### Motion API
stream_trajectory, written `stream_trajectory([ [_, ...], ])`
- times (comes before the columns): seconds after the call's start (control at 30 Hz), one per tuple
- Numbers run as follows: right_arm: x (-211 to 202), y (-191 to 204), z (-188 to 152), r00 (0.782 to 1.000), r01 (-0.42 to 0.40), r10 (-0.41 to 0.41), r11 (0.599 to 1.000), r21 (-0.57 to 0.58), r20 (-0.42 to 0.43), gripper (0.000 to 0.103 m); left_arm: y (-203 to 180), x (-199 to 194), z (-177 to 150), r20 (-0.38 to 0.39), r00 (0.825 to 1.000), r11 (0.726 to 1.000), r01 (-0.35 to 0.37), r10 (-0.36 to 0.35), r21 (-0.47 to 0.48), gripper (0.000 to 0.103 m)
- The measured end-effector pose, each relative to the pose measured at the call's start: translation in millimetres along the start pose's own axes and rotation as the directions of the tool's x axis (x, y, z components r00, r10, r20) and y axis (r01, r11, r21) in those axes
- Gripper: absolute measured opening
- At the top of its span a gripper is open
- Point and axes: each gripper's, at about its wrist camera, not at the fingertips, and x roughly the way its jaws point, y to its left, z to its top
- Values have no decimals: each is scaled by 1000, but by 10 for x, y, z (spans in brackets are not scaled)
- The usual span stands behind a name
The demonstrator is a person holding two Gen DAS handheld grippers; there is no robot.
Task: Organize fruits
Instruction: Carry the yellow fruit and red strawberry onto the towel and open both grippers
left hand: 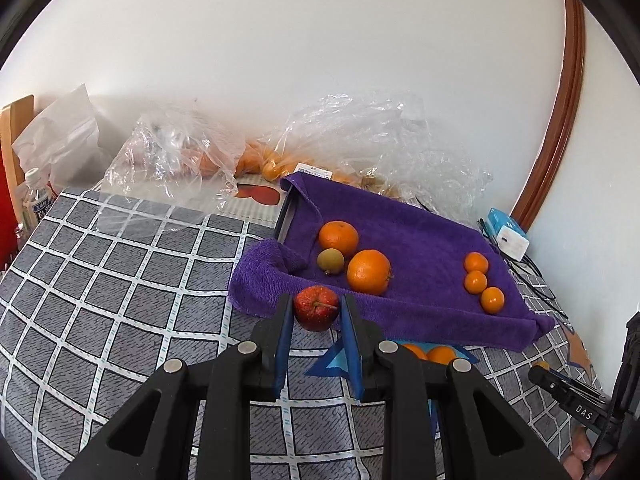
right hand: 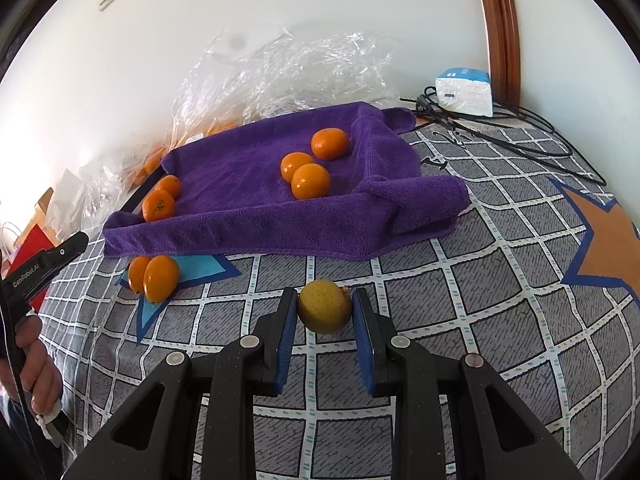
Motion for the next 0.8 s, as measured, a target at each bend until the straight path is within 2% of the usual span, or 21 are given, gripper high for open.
stream_trajectory([
  [0.5,-221,88,44,999,-16,16,1000,-4,31,28,-32,33,-32,-11,1000,1000,-5,5,17,23],
  [0.8,-341,59,76,999,4,-5,1000,18,43,28,-39,-8,-17,-5,1000,1000,13,-13,15,23],
])
